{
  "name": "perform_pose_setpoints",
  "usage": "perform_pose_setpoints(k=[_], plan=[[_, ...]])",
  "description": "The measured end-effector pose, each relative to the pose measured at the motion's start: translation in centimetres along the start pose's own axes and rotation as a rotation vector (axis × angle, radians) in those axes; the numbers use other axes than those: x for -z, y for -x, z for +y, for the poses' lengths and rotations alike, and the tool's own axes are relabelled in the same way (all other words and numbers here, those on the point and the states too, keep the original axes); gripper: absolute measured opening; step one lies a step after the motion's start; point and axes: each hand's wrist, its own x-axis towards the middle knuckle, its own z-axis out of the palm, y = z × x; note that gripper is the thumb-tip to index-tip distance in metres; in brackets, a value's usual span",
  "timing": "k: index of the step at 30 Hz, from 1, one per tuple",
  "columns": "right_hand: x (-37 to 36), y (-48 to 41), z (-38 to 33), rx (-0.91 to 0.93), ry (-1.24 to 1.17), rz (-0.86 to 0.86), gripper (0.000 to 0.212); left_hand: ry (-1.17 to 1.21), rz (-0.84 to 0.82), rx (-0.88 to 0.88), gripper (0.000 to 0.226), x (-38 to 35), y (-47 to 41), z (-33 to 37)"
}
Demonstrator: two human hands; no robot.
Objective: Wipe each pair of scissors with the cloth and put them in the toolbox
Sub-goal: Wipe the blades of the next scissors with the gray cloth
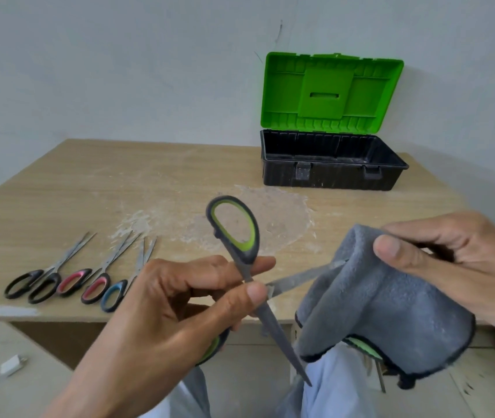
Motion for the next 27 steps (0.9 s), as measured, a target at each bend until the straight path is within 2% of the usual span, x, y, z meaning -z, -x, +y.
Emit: perform_pose_setpoints(k=[2, 4, 9, 15, 16, 20, 24, 27], plan=[[-0.1, -0.1, 0.1, 0.047, -0.017, -0.036, 0.037, -0.003, -0.043, 0.017, 0.022, 0.1, 0.0, -0.1], [-0.4, -0.4, -0.2, 0.072, -0.033, -0.119, 0.026, -0.046, -0.102, 0.044, 0.015, -0.1, -0.3, -0.1], [-1.8, -1.4, -1.8, 0.049, -0.117, -0.324, 0.022, -0.062, -0.211, -0.017, 0.012, -0.6, -1.4, 0.1], [-3.4, -1.6, -1.4, 0.097, -0.051, -0.283, 0.051, -0.082, -0.231, -0.064, 0.024, -0.7, -1.7, 0.1], [-3.6, -1.6, -1.5, 0.109, -0.055, -0.269, 0.048, -0.088, -0.230, -0.056, 0.024, -0.7, -1.6, 0.1], [-4.1, -1.3, -1.8, 0.158, -0.067, -0.213, 0.015, -0.040, -0.265, -0.025, 0.023, -0.7, -1.3, -0.2], [-3.9, -1.1, -1.8, 0.144, -0.073, -0.229, 0.017, -0.006, -0.322, 0.040, 0.025, -0.5, -0.9, -0.2], [-3.4, -1.0, -1.9, 0.109, -0.092, -0.239, 0.013, -0.023, -0.342, 0.038, 0.037, -0.6, -0.9, 0.3]])
